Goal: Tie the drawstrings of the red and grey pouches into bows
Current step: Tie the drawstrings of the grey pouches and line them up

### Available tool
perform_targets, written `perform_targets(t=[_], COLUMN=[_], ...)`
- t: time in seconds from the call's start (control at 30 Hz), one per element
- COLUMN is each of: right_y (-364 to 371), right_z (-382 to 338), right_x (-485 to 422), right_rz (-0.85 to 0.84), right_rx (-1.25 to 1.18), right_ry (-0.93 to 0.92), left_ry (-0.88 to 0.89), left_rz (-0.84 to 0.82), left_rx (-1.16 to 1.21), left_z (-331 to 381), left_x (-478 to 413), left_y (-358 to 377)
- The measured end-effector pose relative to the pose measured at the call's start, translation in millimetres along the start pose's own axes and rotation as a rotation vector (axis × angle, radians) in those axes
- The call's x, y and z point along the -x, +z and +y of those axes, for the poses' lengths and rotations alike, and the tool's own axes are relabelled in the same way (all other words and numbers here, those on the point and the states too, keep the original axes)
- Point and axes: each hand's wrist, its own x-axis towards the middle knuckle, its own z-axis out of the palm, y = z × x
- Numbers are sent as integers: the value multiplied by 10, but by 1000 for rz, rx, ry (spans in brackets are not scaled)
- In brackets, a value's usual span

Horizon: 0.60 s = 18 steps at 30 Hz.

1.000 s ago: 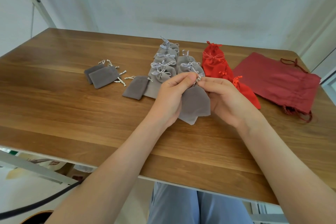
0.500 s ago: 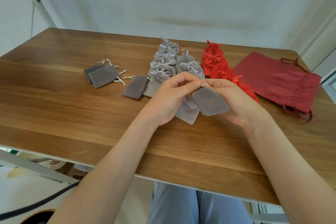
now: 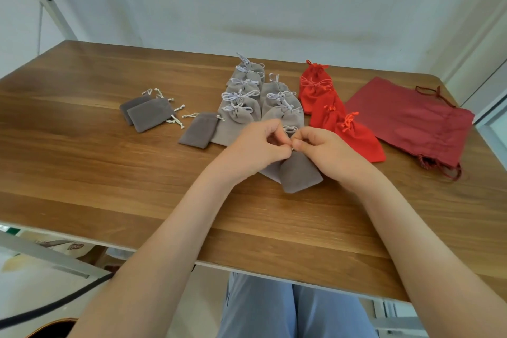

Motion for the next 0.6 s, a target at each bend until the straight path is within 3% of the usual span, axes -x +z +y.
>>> perform_targets(t=[0.23,0.37,0.47,0.6], right_y=[6,18,15,31], right_z=[7,15,14,-20], right_x=[-13,-4,-14,-6], right_rz=[2,66,117,154], right_rx=[150,127,57,-191], right_ry=[-40,-63,-64,-44], left_ry=[-32,43,176,500], left_rz=[20,118,265,459], left_rx=[-222,-383,-485,-622], left_z=[54,47,-49,-152], left_x=[-3,-10,9,15], left_y=[59,114,218,239])
